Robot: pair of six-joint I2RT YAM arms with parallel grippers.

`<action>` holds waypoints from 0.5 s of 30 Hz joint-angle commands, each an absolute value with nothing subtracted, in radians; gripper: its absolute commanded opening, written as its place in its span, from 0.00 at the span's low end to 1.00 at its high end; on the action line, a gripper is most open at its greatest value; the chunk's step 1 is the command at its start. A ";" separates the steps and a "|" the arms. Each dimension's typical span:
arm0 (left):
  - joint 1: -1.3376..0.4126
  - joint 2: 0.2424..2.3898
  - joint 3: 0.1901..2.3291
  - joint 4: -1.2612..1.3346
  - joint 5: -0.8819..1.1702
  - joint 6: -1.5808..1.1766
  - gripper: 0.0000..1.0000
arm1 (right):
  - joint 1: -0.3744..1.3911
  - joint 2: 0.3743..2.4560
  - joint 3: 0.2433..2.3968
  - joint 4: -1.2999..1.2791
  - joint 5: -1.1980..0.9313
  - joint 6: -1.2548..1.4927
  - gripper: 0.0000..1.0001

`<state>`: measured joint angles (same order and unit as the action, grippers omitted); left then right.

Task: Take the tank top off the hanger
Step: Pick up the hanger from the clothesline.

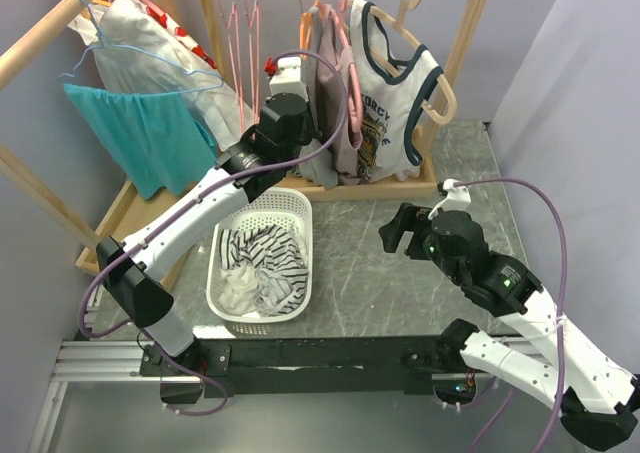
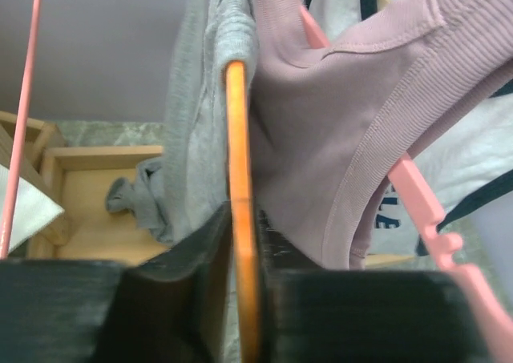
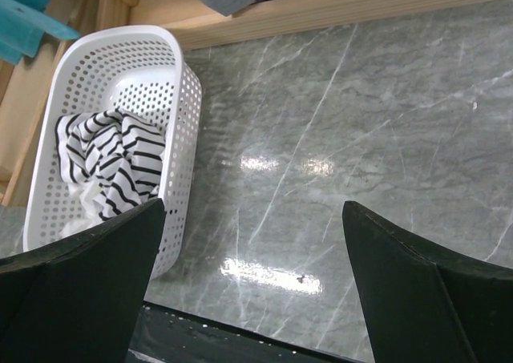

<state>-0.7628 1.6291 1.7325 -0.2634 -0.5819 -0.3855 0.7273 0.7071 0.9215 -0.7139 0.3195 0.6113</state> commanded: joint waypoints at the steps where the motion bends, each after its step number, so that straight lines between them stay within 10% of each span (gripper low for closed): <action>1: -0.759 1.586 1.741 -0.232 -0.589 -0.348 0.07 | 0.716 0.716 0.920 -0.666 0.313 0.598 1.00; 15: -0.756 1.522 1.818 -0.348 -0.618 -0.285 0.01 | 0.709 0.747 0.931 -0.646 0.290 0.586 1.00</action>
<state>-0.7582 1.5818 1.7229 -0.3149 -0.5877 -0.3229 0.7189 0.7383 0.9215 -0.6903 0.2935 0.6037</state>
